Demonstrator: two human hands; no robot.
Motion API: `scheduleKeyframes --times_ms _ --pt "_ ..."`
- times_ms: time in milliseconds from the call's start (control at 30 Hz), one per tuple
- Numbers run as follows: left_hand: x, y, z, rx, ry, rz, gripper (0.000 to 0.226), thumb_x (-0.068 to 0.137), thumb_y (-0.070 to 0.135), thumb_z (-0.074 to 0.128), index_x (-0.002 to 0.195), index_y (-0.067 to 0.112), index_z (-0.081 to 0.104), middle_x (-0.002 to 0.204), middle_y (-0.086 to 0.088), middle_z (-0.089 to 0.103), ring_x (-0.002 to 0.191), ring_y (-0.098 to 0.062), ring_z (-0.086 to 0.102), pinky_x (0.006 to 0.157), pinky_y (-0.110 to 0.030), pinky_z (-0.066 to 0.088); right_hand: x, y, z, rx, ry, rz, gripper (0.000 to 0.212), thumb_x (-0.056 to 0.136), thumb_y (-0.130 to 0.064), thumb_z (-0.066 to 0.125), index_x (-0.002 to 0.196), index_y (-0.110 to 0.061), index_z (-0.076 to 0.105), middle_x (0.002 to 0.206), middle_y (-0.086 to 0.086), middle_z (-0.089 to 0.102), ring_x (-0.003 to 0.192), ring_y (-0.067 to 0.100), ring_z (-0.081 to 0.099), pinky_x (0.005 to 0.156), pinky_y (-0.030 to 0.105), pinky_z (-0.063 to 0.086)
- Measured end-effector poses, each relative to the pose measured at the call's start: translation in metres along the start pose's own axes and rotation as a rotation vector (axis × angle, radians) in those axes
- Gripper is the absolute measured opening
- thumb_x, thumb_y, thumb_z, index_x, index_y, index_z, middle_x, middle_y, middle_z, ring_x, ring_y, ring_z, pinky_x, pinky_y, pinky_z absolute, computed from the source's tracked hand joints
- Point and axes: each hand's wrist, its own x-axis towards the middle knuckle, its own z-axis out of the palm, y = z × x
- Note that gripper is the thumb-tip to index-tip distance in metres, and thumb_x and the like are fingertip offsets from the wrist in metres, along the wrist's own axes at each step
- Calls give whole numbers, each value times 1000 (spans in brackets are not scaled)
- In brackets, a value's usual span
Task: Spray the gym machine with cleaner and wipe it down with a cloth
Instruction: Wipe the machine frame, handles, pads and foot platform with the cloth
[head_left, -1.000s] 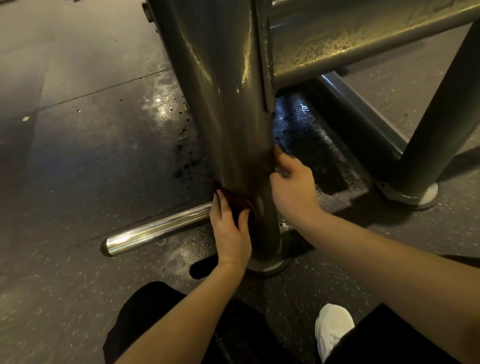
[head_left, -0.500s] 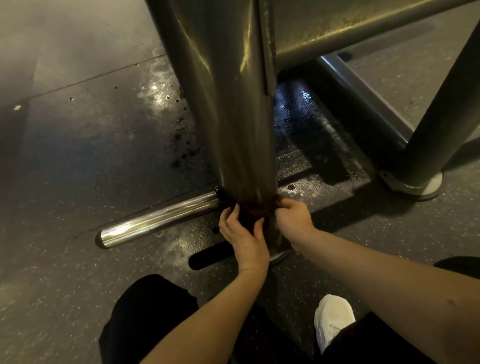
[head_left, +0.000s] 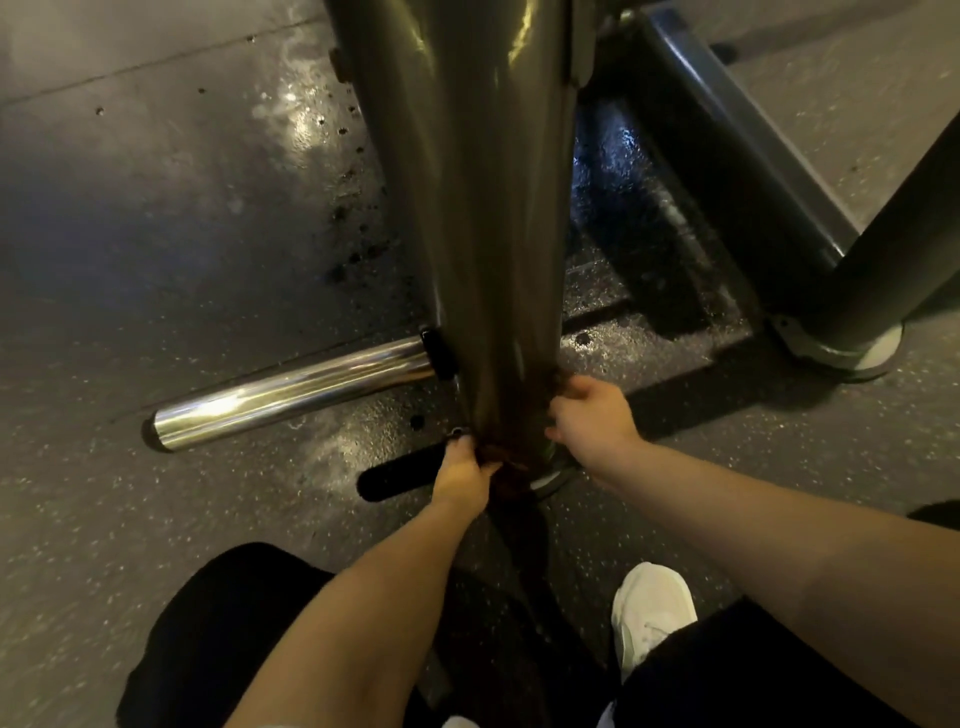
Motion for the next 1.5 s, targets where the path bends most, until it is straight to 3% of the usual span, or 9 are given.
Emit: scheduleKeyframes --times_ms 167,400,600,767,967,1033,1133,1333,1500 --pt "-15 38 -25 388 -323 92 34 95 33 72 124 19 62 115 0 62 106 -18 61 94 -33 51 -10 26 12 -132 -96 282 15 97 -13 58 110 -7 62 92 12 62 83 25 63 71 37 55" --pt "-67 87 -141 118 -419 112 20 97 31 70 115 25 63 106 1 73 92 -13 74 74 -26 58 -27 -5 39 14 -324 58 24 91 -15 63 115 -17 67 111 15 69 101 28 65 80 38 52" --pt "-97 80 -204 -29 -176 212 31 93 41 74 121 29 67 107 8 74 92 -4 72 79 -22 56 -54 -37 53 71 -486 -79 16 97 -26 68 104 -12 73 109 13 75 104 31 73 96 49 58" --pt "-118 66 -230 -350 -13 414 22 101 28 65 123 28 68 111 7 74 100 -2 70 79 -15 55 -87 -94 66 97 -386 -331 16 93 -22 72 80 -16 63 87 15 64 82 32 67 81 54 58" --pt "-97 -2 -265 -78 930 363 21 97 25 69 116 17 70 130 -4 56 123 -24 50 105 -41 45 -100 -139 88 -407 -181 -840 19 95 -23 69 92 -10 55 95 4 65 89 18 69 78 37 62" --pt "-94 -16 -269 -10 918 170 31 100 30 64 126 16 67 140 -9 49 131 -30 39 111 -47 38 -83 -130 111 -916 -300 -836 15 98 -34 66 97 -20 59 129 4 62 126 23 58 106 46 51" --pt "-91 -29 -277 -64 895 82 33 105 24 53 134 11 62 143 -14 48 131 -34 36 111 -45 33 -52 -105 140 -1334 -431 -831 23 104 -45 52 107 -29 68 172 1 14 159 24 1 129 52 0" --pt "-89 -50 -298 -364 797 102 28 102 15 62 127 5 71 121 -12 72 112 -24 67 106 -35 50 -44 -112 146 -944 -305 -772 36 100 -36 62 133 -33 47 149 -5 53 134 20 54 113 50 45" --pt "-84 -53 -297 -616 789 54 31 97 14 71 127 7 70 113 -6 73 96 -14 67 93 -30 55 -48 -122 185 -1202 -395 -924 59 105 -38 54 159 -28 35 165 -7 36 150 19 34 122 45 31"
